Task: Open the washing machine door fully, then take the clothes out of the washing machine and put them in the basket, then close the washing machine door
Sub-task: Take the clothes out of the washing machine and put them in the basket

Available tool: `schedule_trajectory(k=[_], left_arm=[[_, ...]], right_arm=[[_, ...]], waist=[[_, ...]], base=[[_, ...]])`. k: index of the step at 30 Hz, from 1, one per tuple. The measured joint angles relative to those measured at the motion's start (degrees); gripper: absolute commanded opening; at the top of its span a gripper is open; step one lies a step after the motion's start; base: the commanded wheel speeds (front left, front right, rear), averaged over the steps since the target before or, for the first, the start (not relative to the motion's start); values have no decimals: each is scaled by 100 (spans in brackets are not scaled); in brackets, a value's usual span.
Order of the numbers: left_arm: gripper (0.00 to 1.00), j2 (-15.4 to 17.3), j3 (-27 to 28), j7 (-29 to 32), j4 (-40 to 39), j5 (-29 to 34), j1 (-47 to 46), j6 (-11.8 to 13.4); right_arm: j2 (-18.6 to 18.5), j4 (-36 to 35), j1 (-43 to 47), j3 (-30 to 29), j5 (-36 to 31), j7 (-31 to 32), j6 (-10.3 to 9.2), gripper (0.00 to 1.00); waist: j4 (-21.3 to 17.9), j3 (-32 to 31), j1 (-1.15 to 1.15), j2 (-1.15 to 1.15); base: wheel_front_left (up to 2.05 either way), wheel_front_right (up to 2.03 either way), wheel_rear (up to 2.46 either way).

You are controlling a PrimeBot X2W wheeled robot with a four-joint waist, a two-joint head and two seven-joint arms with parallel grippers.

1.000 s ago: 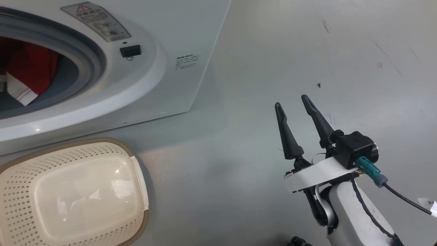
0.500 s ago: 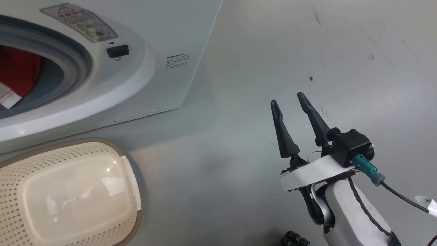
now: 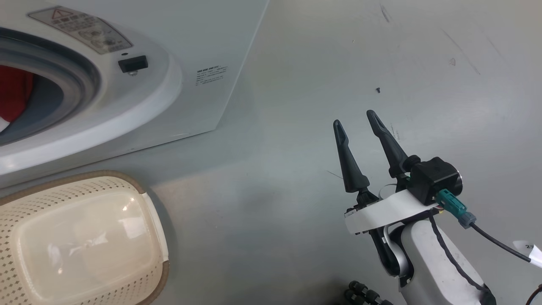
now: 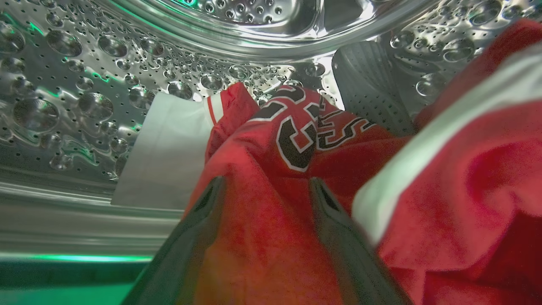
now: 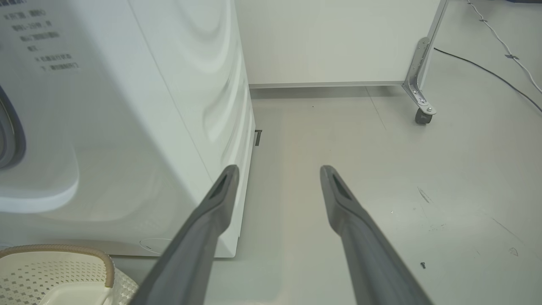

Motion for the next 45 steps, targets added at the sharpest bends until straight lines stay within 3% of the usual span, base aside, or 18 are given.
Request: schedule_trajectory(k=[7,8,9,20,33,45], left_arm=[[100,9,-54,41,282,42,-65,4],[45,8,-54,55,313,41,-95,4],[0,4,-53,56,335,40,-119,4],[0,-48,-59,-68,555,32,-263,4],[0,-419,-16,-911,664,-94,-280,-5],[0,-855,-54,-1780,778,-272,-1,-209]], right_arm=[[0,-1,-10,55,0,0,-2,100],[0,0,-11,56,0,1,-2,100],[0,0,-12,58,0,1,-2,100],[0,41,-16,81,-1,0,-44,100],[-1,142,-26,-75,-43,1,-53,100],[-3,322,-24,-242,-177,0,-40,100]], waist=[[-12,16,0,0],[-11,14,0,0],[-10,11,0,0],[27,-71,0,0],[217,-347,0,0],[522,-811,0,0]], base=[[0,0,0],[0,0,0],[0,0,0],[0,0,0],[0,0,0],[0,0,0]])
